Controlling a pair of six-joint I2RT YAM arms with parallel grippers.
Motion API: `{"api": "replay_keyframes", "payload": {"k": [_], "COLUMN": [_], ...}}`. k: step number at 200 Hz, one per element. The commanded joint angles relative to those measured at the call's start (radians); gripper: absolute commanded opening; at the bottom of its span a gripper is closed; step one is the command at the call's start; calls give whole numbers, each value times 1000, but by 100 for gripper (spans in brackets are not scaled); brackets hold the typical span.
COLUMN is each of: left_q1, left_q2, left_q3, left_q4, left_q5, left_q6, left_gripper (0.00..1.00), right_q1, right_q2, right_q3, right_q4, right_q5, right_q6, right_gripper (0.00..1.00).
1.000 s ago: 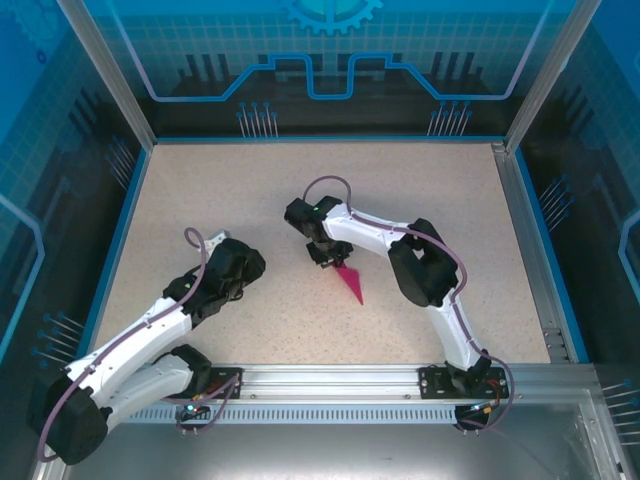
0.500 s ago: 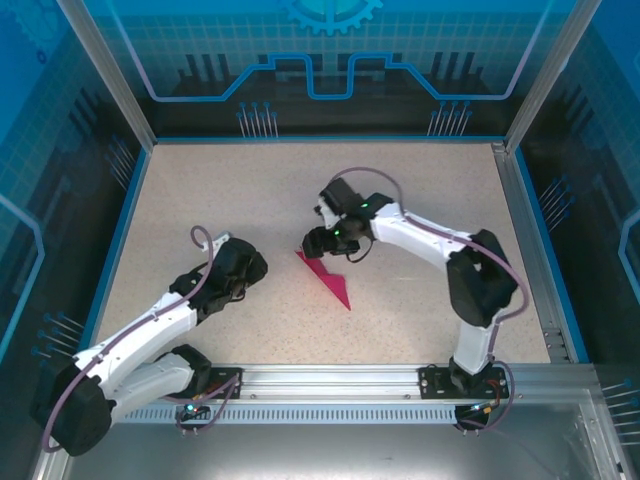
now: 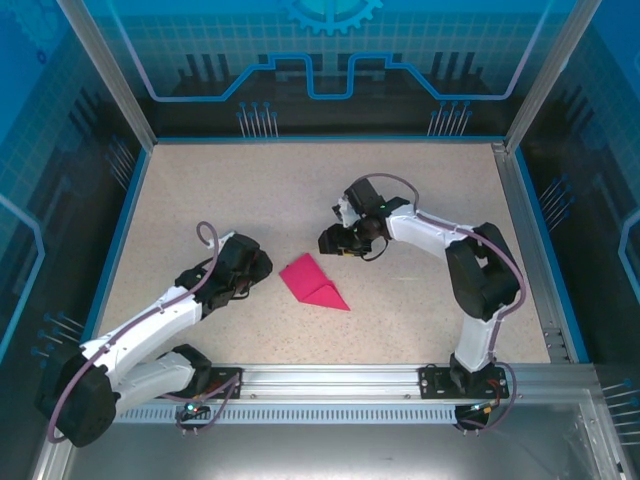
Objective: Fold a paper plane with a square sheet of paper (pick it up from the middle)
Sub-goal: Turn over the paper at the center of the table.
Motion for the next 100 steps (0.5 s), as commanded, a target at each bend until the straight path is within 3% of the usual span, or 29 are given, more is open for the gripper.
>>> {"api": "replay_keyframes", "payload": {"k": [1, 100], "left_q1": [7, 8], "left_q2": [11, 24], "left_q3": [31, 36], "left_q4": [3, -12], "left_q5": [18, 24], "left_q6": [14, 10], "left_gripper": [48, 49], "right_q1": [16, 56], "right_q2": [59, 253], "right_q3": [43, 164], "right_q4": [0, 5], "right_q5": [-57, -127], "right_q6": [-23, -40], "right_gripper": [60, 48]}}
